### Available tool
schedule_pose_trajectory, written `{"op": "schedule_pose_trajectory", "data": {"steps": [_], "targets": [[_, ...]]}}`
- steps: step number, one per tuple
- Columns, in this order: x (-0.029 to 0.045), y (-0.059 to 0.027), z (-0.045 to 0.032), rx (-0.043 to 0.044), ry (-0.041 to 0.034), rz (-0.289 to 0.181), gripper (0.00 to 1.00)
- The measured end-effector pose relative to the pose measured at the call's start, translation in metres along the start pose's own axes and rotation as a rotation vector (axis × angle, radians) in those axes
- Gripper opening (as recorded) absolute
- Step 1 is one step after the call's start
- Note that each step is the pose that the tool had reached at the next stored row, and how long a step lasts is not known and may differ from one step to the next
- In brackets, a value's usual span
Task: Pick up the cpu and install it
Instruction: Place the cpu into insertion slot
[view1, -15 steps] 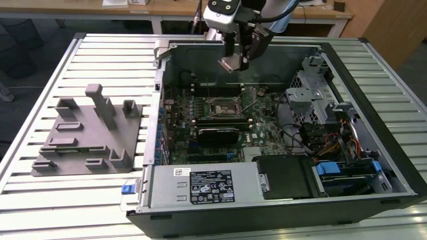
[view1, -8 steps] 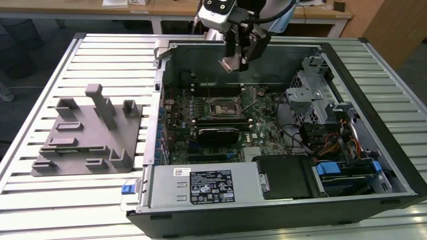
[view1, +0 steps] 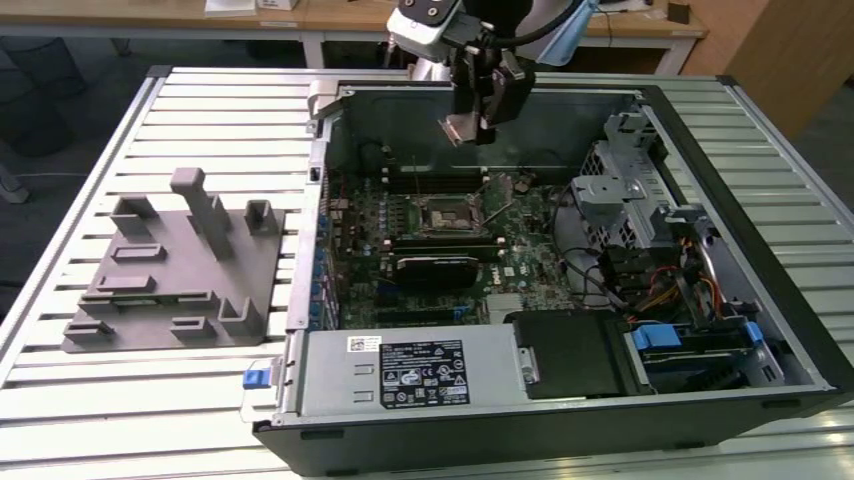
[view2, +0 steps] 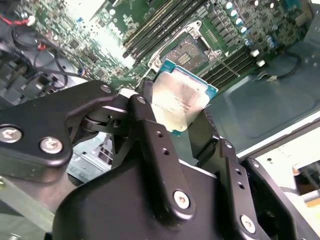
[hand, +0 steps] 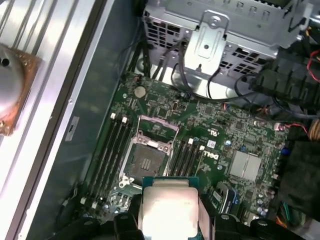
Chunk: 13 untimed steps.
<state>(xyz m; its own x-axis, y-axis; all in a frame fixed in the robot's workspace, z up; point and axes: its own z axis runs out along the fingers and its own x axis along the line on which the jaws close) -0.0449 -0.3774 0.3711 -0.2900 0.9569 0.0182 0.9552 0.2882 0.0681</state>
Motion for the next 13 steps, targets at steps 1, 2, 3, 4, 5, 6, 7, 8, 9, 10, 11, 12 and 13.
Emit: {"op": "schedule_pose_trajectory", "data": {"steps": [1,2,3,4,5,6,7,8,9,10,11,12,13], "targets": [[0.0000,0.0000,0.0002,-0.0004,-0.0014,0.020,0.53],[0.0000,0.0000,0.0004,-0.0006,-0.0027,0.037,0.53],[0.0000,0.0000,0.0007,-0.0009,-0.0040,0.055,0.53],[0.0000,-0.0001,0.0009,-0.0012,-0.0052,0.073,0.53],[0.0000,-0.0001,0.0012,-0.0015,-0.0065,0.091,0.53],[0.0000,-0.0001,0.0016,-0.0017,-0.0082,0.108,0.53],[0.0000,-0.0001,0.0020,-0.0018,-0.0099,0.123,0.53],[0.0000,-0.0001,0.0024,-0.0020,-0.0112,0.139,0.53],[0.0001,-0.0001,0.0028,-0.0021,-0.0121,0.151,0.53],[0.0009,0.0000,0.0033,-0.0021,-0.0128,0.158,0.53],[0.0014,0.0002,0.0039,-0.0023,-0.0130,0.163,0.53],[0.0017,0.0003,0.0045,-0.0025,-0.0130,0.165,0.53],[0.0017,0.0002,0.0050,-0.0026,-0.0130,0.166,0.53]]}}
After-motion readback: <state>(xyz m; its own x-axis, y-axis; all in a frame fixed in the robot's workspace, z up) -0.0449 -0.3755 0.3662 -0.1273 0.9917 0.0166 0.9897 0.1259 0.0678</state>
